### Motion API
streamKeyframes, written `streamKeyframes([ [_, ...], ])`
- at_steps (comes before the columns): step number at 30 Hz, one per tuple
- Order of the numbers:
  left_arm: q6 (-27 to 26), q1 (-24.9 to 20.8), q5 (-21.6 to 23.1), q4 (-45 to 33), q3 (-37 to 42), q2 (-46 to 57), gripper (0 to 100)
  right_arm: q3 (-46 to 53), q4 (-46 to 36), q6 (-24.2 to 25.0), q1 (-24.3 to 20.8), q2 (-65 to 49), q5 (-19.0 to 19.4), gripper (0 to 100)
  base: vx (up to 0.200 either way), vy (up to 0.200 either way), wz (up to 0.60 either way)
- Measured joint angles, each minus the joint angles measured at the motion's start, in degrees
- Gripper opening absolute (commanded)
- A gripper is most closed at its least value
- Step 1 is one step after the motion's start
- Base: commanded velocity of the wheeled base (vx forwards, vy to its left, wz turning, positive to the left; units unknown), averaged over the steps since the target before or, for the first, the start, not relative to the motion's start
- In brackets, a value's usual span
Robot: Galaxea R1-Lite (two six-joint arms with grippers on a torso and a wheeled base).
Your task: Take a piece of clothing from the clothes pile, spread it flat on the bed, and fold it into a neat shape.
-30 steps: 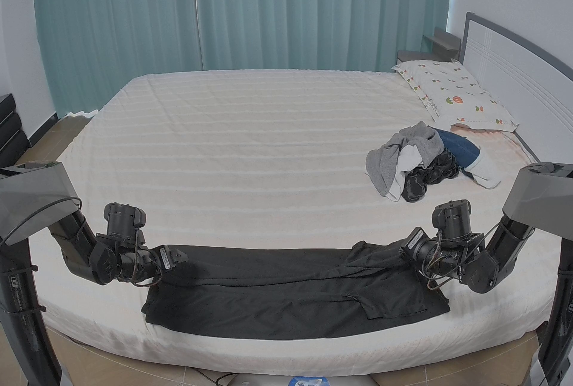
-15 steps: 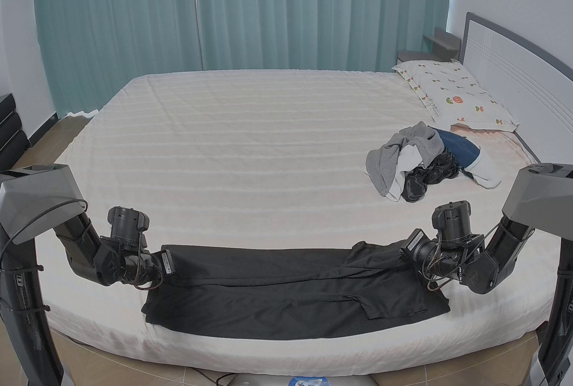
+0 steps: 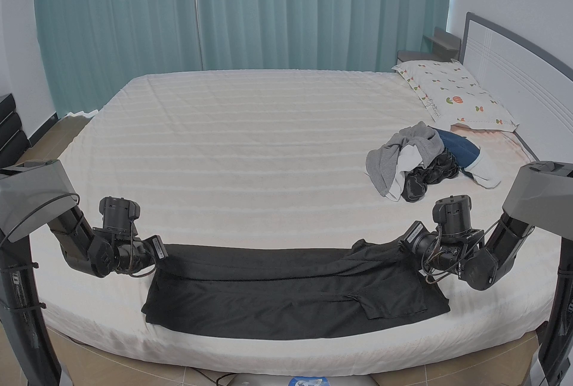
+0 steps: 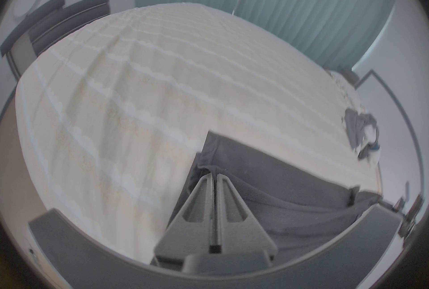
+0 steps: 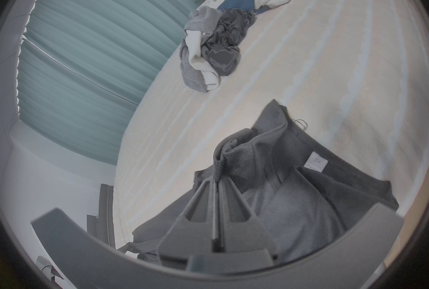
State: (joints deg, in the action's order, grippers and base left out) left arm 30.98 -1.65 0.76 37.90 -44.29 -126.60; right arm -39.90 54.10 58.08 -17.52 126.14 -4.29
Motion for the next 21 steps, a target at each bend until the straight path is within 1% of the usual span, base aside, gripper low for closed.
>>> streamKeyframes([
  [2,3.64,0.27,-0.02,2.61,-1.05,0.2,0,-0.84,2.5,-0.2,0.24,0.05,-0.16,0,0.0,0.0,0.0],
  [4,5.34,0.55,-0.07,5.05,-1.71,0.3,0,-1.46,5.6,-0.49,0.51,0.05,-0.28,0,0.0,0.0,0.0],
  [7,6.44,1.01,-0.11,9.69,-2.29,0.35,0,-1.91,11.42,-1.83,0.88,0.07,-0.44,0,0.0,0.0,0.0],
  [9,6.7,1.29,-0.11,12.08,-2.32,0.33,0,-1.89,13.03,-3.75,1.1,0.13,-0.46,0,0.0,0.0,0.0],
  [11,6.73,1.49,-0.07,12.7,-2.1,0.28,0,-1.44,13.49,-5.5,1.29,0.41,-0.46,0,0.0,0.0,0.0],
  [13,6.41,1.65,0.0,12.7,-1.85,0.22,0,-0.5,13.56,-7.08,1.38,0.93,-0.44,0,0.0,0.0,0.0],
  [17,4.63,1.95,0.09,12.59,-1.22,0.2,0,1.69,13.64,-8.73,1.48,1.82,-0.13,0,0.0,0.0,0.0],
  [21,-1.39,2.57,0.2,12.43,0.55,0.2,0,4.62,13.78,-10.62,1.54,2.47,0.68,0,0.0,0.0,0.0],
])
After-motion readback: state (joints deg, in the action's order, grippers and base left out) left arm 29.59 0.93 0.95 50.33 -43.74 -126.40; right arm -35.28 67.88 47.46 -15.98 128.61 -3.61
